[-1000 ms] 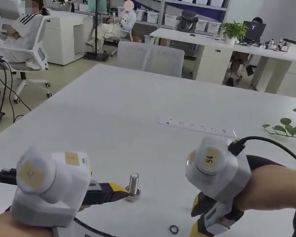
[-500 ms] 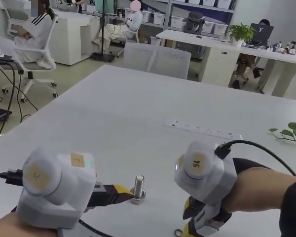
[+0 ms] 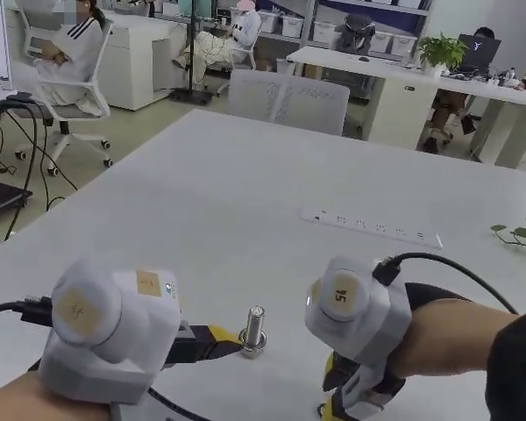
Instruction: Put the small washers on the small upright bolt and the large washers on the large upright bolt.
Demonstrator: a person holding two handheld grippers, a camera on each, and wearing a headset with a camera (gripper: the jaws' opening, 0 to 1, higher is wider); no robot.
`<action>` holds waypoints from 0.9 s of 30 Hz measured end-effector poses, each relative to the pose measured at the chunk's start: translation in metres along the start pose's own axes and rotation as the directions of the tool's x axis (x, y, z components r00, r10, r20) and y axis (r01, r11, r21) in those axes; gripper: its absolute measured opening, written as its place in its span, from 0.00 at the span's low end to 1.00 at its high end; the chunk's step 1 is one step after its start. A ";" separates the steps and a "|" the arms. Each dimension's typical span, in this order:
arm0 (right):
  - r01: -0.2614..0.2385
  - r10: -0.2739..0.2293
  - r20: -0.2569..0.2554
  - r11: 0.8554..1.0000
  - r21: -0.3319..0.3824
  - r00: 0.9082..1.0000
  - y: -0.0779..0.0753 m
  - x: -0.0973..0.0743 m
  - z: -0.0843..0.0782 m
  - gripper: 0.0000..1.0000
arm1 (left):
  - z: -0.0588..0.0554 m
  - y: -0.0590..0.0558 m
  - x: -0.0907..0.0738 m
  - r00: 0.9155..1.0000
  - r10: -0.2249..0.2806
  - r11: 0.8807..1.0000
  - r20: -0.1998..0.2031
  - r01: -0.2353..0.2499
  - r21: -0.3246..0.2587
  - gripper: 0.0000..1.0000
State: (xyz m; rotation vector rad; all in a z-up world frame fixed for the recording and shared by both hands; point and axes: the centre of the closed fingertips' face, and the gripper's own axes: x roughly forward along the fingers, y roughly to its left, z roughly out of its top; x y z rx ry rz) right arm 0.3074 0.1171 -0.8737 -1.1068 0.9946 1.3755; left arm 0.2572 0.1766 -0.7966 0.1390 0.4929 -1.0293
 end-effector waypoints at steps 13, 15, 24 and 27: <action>-0.009 0.008 -0.012 1.000 -0.012 1.000 0.000 0.005 -0.002 0.25 | -0.004 0.000 0.000 1.000 0.001 1.000 -0.018 -0.001 0.002 0.75; -0.008 0.008 -0.013 1.000 -0.017 1.000 0.000 0.005 -0.001 0.25 | -0.004 0.000 0.000 1.000 0.000 1.000 -0.017 0.000 0.001 0.75; -0.011 0.010 -0.014 0.999 -0.040 1.000 0.003 0.005 -0.001 0.23 | -0.004 -0.001 0.000 1.000 -0.004 1.000 -0.015 0.004 0.001 0.74; -0.013 0.012 -0.013 0.999 -0.043 1.000 0.003 0.004 -0.001 0.22 | -0.004 -0.001 0.000 1.000 -0.006 1.000 -0.015 0.006 0.002 0.74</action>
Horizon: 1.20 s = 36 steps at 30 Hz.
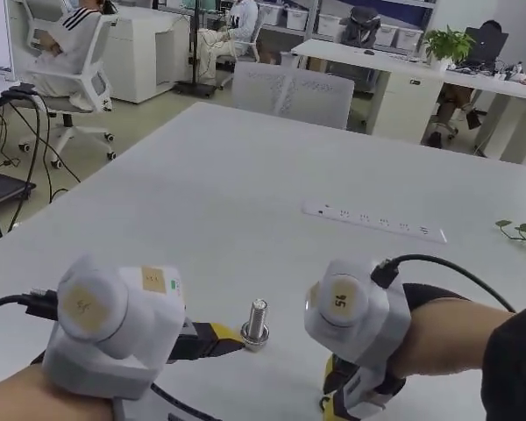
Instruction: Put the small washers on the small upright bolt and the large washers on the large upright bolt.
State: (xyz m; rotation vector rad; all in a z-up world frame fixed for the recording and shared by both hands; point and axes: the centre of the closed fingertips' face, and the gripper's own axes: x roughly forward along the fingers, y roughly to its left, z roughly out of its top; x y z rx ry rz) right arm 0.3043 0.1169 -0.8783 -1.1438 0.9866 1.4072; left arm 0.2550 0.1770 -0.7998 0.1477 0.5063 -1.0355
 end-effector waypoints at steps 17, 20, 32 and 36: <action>0.005 -0.006 -0.006 1.000 -0.023 1.000 -0.002 0.000 -0.002 0.14 | 0.000 -0.002 0.001 1.000 -0.009 1.000 0.001 0.009 0.000 0.74; 0.004 -0.004 -0.001 1.000 -0.019 1.000 -0.002 0.000 -0.002 0.14 | 0.000 -0.002 0.002 1.000 -0.010 1.000 0.000 0.010 -0.001 0.73; 0.008 -0.008 0.001 1.000 -0.008 1.000 -0.001 0.000 -0.004 0.14 | 0.000 -0.003 0.002 1.000 -0.010 1.000 -0.003 0.010 0.001 0.73; 0.009 -0.009 -0.003 1.000 -0.004 1.000 0.000 -0.001 -0.007 0.13 | 0.000 -0.003 0.001 1.000 -0.009 1.000 -0.002 0.009 0.002 0.73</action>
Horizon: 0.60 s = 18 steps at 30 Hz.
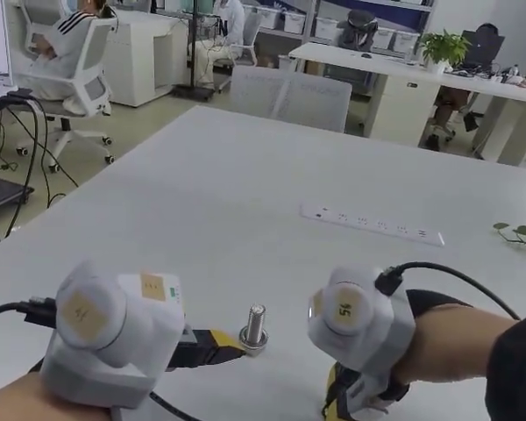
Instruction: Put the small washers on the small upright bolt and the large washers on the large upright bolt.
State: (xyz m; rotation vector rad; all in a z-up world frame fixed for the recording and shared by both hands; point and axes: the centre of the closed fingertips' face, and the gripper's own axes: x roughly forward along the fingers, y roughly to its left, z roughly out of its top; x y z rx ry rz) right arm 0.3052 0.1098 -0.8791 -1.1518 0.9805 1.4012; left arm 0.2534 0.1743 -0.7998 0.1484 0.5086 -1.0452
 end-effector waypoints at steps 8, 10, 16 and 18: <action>0.007 -0.007 -0.004 1.000 0.020 1.000 0.003 -0.005 -0.010 0.13 | -0.001 -0.001 0.000 1.000 -0.004 1.000 -0.005 0.004 0.004 0.73; 0.009 -0.009 -0.006 1.000 0.024 1.000 0.004 -0.006 -0.012 0.13 | -0.001 -0.001 0.000 1.000 -0.005 1.000 -0.005 0.005 0.005 0.73; 0.008 -0.008 -0.010 0.999 0.044 1.000 0.009 -0.008 -0.023 0.13 | -0.001 0.000 0.000 1.000 -0.004 1.000 -0.005 0.004 0.005 0.73; 0.010 -0.009 -0.012 0.999 0.051 1.000 0.010 -0.009 -0.027 0.13 | -0.001 -0.001 0.001 1.000 -0.005 1.000 -0.005 0.005 0.006 0.73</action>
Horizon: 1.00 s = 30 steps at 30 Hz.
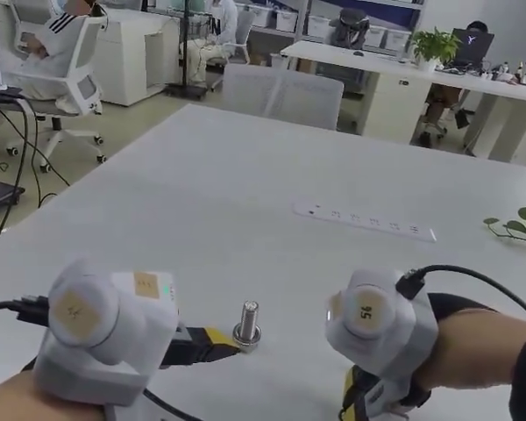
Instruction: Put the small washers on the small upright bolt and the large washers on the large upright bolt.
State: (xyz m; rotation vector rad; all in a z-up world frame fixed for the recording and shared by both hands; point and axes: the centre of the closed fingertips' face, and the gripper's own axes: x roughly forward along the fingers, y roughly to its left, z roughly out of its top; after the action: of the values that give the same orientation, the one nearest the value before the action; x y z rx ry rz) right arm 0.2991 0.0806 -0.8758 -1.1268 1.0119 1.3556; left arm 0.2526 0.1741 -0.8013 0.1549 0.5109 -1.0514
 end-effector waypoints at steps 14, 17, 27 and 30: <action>0.021 -0.021 -0.005 0.998 0.064 1.000 0.001 -0.012 -0.029 0.13 | 0.000 -0.001 0.001 1.000 -0.004 1.000 -0.002 0.004 0.000 0.73; 0.027 -0.026 -0.007 0.996 0.079 1.000 0.001 -0.015 -0.036 0.13 | 0.000 -0.001 0.001 1.000 -0.004 1.000 -0.003 0.004 0.000 0.73; 0.041 -0.041 -0.007 0.991 0.131 0.999 -0.001 -0.023 -0.057 0.13 | -0.002 -0.002 0.002 1.000 -0.008 1.000 -0.008 0.008 0.000 0.73; 0.047 -0.047 -0.009 0.988 0.148 0.999 -0.002 -0.026 -0.064 0.13 | -0.002 -0.002 0.003 1.000 -0.010 1.000 -0.009 0.010 -0.001 0.73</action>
State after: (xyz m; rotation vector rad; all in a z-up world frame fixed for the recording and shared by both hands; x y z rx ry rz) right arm 0.3070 0.0136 -0.8628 -1.0371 1.0658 1.2195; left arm 0.2515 0.1720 -0.8039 0.1559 0.5208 -1.0606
